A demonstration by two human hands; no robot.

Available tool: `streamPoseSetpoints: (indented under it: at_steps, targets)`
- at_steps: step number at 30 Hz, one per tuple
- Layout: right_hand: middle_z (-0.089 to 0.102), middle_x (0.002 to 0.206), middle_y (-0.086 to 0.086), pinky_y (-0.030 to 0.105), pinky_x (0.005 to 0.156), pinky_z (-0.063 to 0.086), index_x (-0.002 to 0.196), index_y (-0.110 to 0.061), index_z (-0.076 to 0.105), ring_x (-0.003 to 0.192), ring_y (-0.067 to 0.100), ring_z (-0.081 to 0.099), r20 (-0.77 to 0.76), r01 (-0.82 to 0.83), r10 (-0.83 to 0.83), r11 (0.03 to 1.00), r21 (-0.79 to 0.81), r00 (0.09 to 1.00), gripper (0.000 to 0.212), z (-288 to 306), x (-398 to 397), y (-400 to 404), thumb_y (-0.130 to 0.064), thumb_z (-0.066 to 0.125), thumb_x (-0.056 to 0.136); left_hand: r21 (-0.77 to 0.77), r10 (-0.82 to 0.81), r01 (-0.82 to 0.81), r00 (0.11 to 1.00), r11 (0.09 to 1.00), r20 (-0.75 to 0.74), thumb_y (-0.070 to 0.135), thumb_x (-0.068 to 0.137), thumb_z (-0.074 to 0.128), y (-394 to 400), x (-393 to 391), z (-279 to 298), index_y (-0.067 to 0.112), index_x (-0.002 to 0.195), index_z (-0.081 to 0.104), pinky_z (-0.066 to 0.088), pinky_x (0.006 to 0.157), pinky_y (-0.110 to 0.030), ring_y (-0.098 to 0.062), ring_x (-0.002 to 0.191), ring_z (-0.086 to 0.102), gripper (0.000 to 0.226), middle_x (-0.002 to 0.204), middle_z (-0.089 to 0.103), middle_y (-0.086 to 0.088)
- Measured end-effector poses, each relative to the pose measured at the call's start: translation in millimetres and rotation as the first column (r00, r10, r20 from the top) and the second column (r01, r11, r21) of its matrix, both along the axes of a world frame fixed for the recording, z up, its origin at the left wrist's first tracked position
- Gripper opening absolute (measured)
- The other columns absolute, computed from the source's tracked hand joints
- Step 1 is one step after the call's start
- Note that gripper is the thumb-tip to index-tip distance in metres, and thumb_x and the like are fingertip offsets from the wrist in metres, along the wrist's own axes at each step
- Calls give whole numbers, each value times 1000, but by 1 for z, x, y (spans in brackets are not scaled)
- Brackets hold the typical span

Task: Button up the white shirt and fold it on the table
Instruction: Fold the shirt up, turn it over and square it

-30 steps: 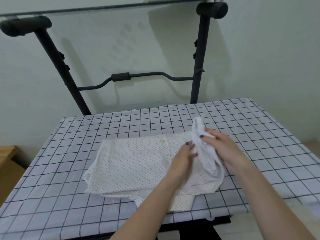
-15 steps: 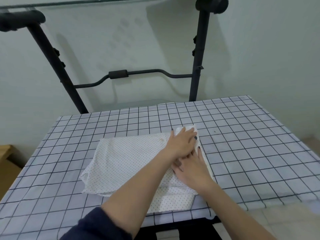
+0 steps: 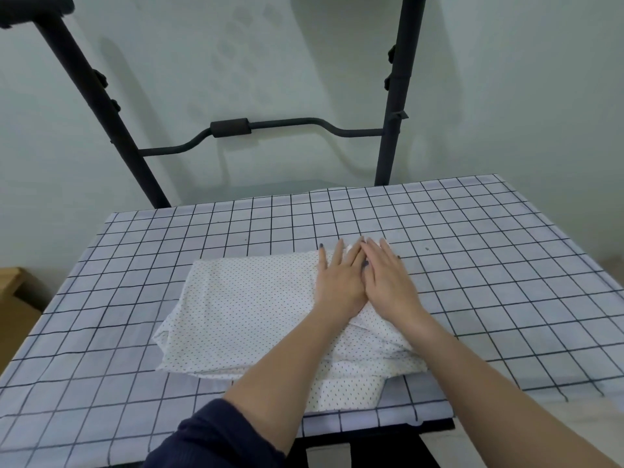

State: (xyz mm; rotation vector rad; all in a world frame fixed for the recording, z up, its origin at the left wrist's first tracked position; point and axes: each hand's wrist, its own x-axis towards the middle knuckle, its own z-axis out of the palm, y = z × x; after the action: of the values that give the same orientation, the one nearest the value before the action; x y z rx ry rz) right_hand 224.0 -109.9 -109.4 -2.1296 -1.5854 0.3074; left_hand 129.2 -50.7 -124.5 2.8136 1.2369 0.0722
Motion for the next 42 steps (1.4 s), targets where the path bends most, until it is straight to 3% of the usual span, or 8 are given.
streamPoseSetpoints:
  at_steps: [7,20,24,27,31,34,39,42]
  targets:
    - [-2,164,-8,46,122,0,156,-22,8,150,13,-9,142,8,1,998,-61,990,54,-19,9,-15,-32,17,104,-30,19,-18,999,999,28,35,103,11,0,1,3,24,155,2,-6,119,-53,-18,150,-6,54,163,-4,11]
    - [-5,164,-7,50,121,-1,155,-31,10,150,16,-12,217,-5,30,993,-116,976,67,-23,6,-45,-54,6,92,-62,2,4,997,998,82,42,102,13,-17,-35,3,31,154,9,-12,118,-52,-18,150,-9,53,163,-4,11]
    - [-6,164,-4,48,120,-7,155,-29,9,150,16,-14,276,2,41,988,-153,960,70,-17,5,-44,-61,8,92,-8,180,-181,973,983,147,44,101,13,-9,-91,3,30,153,17,-5,119,-54,-19,150,-7,53,163,2,6]
    - [-7,164,-3,47,120,-9,155,-26,7,149,15,-15,300,-7,49,990,-139,953,80,-14,-2,-42,-65,-2,86,8,350,-355,926,935,144,47,100,11,8,-147,-2,28,153,15,-4,119,-55,-19,150,-4,56,163,4,5]
    - [-8,164,-4,45,121,-9,155,-27,6,149,14,-15,268,-40,77,989,-142,960,65,-8,-22,-30,-55,14,98,-30,495,-499,848,866,187,47,99,17,21,-201,-3,27,151,21,-2,119,-55,-21,150,3,56,163,10,3]
    - [-10,163,-3,46,119,-12,155,-31,6,149,15,-15,263,-62,106,983,-172,959,60,-8,-38,-20,-53,15,100,-146,628,-613,734,776,259,44,98,34,24,-223,5,20,149,27,14,117,-53,-28,146,21,57,160,22,-6]
    - [-9,164,1,49,119,-14,154,-35,9,150,17,-14,302,-51,112,978,-204,947,59,-8,-43,-16,-54,17,99,-337,727,-645,585,686,359,34,90,57,31,-240,25,13,144,36,43,97,-47,-29,125,47,61,136,52,-8]
    - [-8,164,1,49,119,-14,154,-38,10,150,17,-13,306,-66,126,978,-199,944,66,-8,-43,-17,-64,10,93,-472,791,-647,572,599,219,31,87,63,37,-247,40,10,136,43,44,83,-40,-29,114,54,56,126,57,-9]
